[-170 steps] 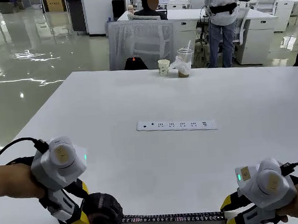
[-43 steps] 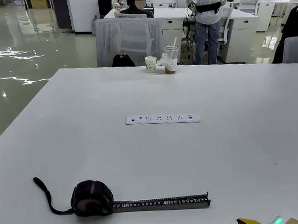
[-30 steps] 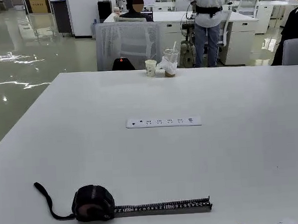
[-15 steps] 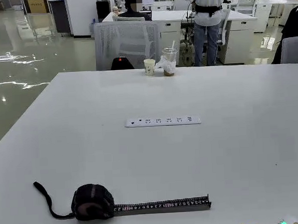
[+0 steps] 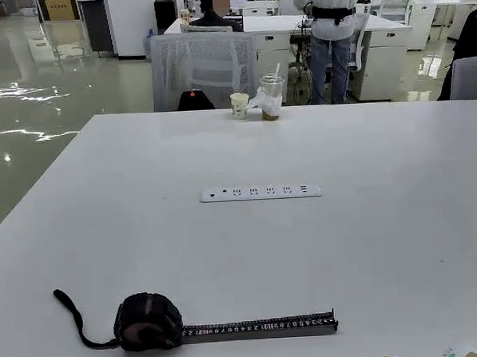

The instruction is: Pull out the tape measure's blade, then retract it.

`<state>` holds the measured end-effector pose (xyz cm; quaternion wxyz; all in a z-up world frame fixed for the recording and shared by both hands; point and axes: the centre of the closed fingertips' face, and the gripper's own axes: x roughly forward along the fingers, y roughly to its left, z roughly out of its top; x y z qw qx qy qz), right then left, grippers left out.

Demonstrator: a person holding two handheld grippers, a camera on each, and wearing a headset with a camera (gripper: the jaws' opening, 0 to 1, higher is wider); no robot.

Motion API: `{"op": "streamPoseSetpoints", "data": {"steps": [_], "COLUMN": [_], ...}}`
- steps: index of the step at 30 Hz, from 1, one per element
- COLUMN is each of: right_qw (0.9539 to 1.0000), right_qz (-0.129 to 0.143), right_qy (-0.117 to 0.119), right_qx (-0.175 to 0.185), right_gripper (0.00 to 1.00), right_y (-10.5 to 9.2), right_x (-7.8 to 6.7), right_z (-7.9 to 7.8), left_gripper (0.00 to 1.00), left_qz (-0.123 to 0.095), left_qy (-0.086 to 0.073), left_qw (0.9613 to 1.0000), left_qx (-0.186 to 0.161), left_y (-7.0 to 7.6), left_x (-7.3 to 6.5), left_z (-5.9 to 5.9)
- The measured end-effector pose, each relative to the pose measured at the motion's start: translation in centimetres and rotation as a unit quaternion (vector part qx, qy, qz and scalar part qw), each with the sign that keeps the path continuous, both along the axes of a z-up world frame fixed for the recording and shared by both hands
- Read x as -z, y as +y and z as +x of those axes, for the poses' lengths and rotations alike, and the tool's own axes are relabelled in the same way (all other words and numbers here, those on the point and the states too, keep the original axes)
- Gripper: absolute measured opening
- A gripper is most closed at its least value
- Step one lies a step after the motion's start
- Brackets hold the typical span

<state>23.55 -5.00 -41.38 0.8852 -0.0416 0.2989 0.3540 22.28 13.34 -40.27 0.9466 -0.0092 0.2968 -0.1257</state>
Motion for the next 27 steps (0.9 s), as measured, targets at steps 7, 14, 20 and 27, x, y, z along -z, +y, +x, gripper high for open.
{"op": "streamPoseSetpoints", "data": {"steps": [7, 14, 20, 27], "right_qw": [0.9999, 0.9994, 0.9985, 0.9972], "right_qz": [-0.008, -0.016, -0.020, -0.023], "right_qy": [0.005, 0.004, 0.006, 0.005], "right_qx": [-0.013, -0.031, -0.051, -0.071], "right_gripper": [0.98, 0.97, 0.96, 0.94], "right_y": [-0.3, -0.5, -0.4, -0.6], "right_x": [0.3, 0.5, 0.6, 0.8], "right_z": [0.2, 0.5, 0.7, 1.4], "left_gripper": [0.99, 0.99, 0.99, 0.99], "left_qz": [0.002, 0.003, -0.002, -0.003], "left_qy": [0.001, 0.002, 0.000, -0.006], "left_qw": [1.0000, 0.9999, 0.9998, 0.9997], "left_qx": [-0.003, -0.010, -0.019, -0.024], "left_y": [0.0, 0.2, 0.5, 0.6], "left_x": [0.0, 0.1, 0.2, 0.2], "left_z": [0.6, 1.1, 1.9, 2.8]}}
